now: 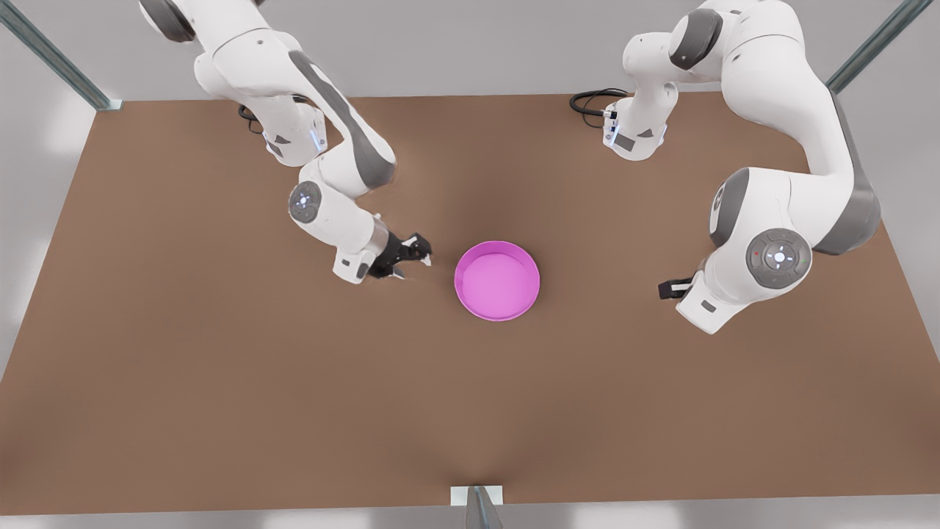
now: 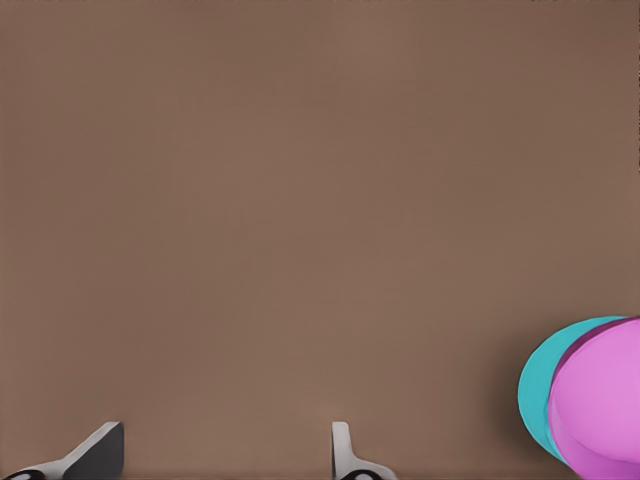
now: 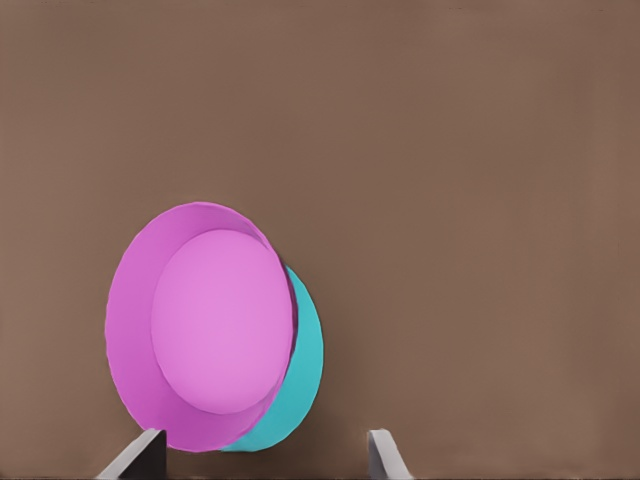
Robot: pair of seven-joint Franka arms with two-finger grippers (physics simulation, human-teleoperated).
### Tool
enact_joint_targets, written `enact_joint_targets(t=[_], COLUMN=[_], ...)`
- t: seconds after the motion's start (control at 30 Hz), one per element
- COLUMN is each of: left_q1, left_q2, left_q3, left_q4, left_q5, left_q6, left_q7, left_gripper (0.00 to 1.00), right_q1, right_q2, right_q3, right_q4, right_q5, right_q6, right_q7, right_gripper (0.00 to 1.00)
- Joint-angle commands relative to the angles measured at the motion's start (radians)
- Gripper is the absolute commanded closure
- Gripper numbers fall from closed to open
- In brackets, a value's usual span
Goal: Flip the blue plate over with the left arm, and stack the pink plate on top of the blue plate with the right arm
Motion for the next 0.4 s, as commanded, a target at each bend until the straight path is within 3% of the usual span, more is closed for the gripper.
enact_joint_targets(t=[0.0, 0.07, 0.13, 0.17, 0.27, 0.37], left_q1=[0.001, 0.0, 0.0, 0.0, 0.0, 0.0], left_q2=[0.001, 0.001, 0.002, 0.002, 0.001, 0.001], left_q3=[0.0, 0.0, -0.002, -0.002, -0.002, -0.002], left_q4=[0.0, 0.002, 0.003, 0.003, 0.005, 0.005], left_q5=[-0.01, -0.017, -0.021, -0.021, -0.021, -0.021], left_q6=[0.0, 0.003, 0.003, 0.008, 0.012, 0.012], left_q7=[0.0, 0.002, 0.02, 0.021, 0.035, 0.037], left_gripper=[0.0, 0.0, 0.0, 0.0, 0.0, 0.0], right_q1=[-0.038, -0.187, -0.256, -0.268, -0.325, -0.334], right_q2=[-0.023, -0.076, -0.067, -0.064, -0.098, -0.113], right_q3=[0.0, -0.011, -0.109, -0.149, -0.21, -0.22], right_q4=[0.003, 0.107, 0.337, 0.397, 0.418, 0.423], right_q5=[-0.039, -0.233, -0.386, -0.478, -0.492, -0.492], right_q6=[-0.04, -0.301, -0.614, -0.669, -0.678, -0.691], right_q7=[0.0, 0.005, 0.006, -0.004, -0.04, -0.041], right_gripper=[0.0, 0.0, 0.0, 0.0, 0.0, 0.0])
